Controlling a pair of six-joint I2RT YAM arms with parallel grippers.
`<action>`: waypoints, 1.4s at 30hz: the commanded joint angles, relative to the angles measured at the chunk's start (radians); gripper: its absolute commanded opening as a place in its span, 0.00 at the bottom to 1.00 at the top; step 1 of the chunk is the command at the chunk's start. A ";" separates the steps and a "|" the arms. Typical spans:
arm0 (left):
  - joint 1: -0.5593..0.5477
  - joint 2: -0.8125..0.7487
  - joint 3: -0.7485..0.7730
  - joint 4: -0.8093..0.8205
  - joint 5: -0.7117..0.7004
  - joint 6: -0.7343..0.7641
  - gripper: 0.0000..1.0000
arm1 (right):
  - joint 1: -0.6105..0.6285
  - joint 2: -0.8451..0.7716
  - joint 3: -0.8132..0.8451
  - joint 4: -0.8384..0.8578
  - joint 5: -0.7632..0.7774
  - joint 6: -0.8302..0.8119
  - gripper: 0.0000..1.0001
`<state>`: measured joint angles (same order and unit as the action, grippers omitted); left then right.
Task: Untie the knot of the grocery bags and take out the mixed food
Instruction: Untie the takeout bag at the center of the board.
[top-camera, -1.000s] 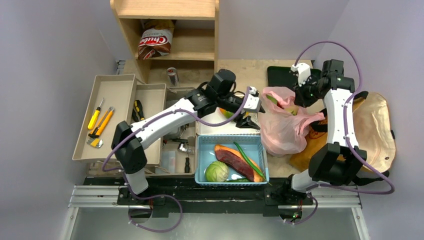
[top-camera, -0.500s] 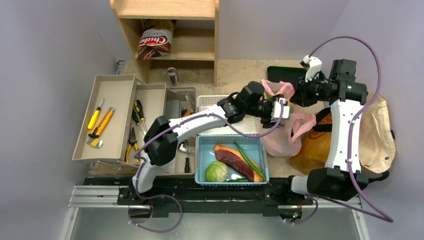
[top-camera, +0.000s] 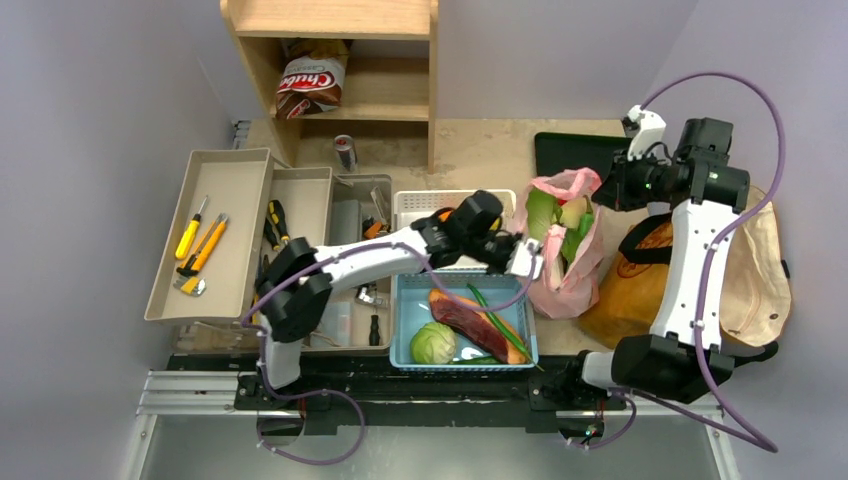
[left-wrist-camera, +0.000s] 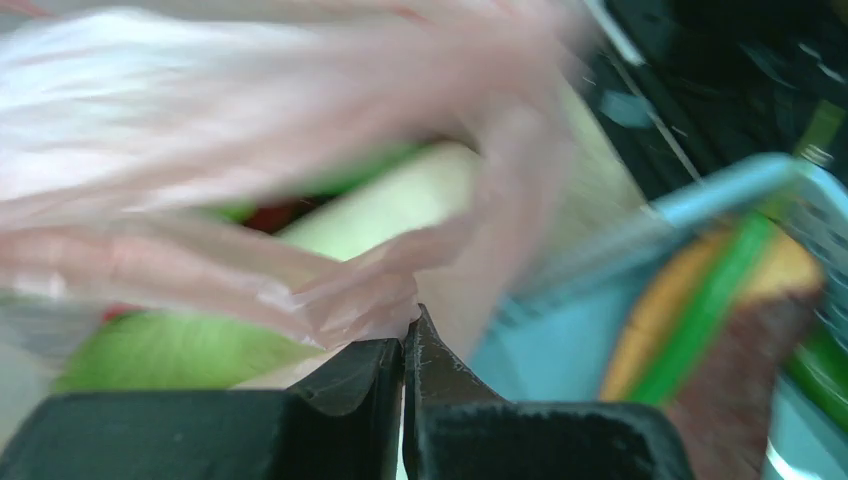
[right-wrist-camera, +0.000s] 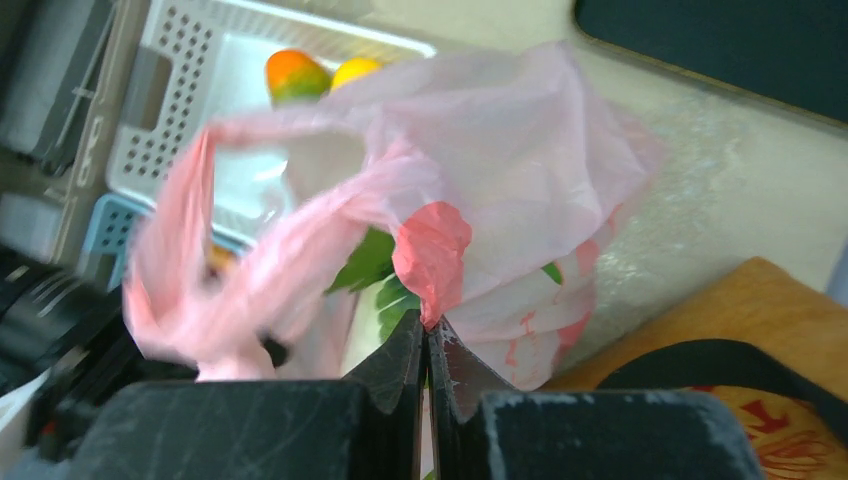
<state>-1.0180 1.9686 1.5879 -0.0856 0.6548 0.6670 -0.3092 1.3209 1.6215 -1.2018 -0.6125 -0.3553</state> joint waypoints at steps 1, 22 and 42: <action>-0.026 -0.235 -0.239 -0.008 0.071 0.228 0.00 | -0.054 0.047 0.101 0.070 0.029 0.017 0.00; 0.084 -0.464 -0.228 0.036 0.129 -0.155 0.47 | -0.069 0.025 0.035 0.025 0.016 -0.067 0.00; -0.029 0.015 0.366 -0.237 -0.083 0.025 0.13 | -0.069 -0.025 0.001 0.014 -0.036 -0.039 0.00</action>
<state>-1.0214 1.9533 1.9266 -0.2070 0.6178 0.4953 -0.3744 1.3338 1.6260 -1.1927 -0.6022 -0.4080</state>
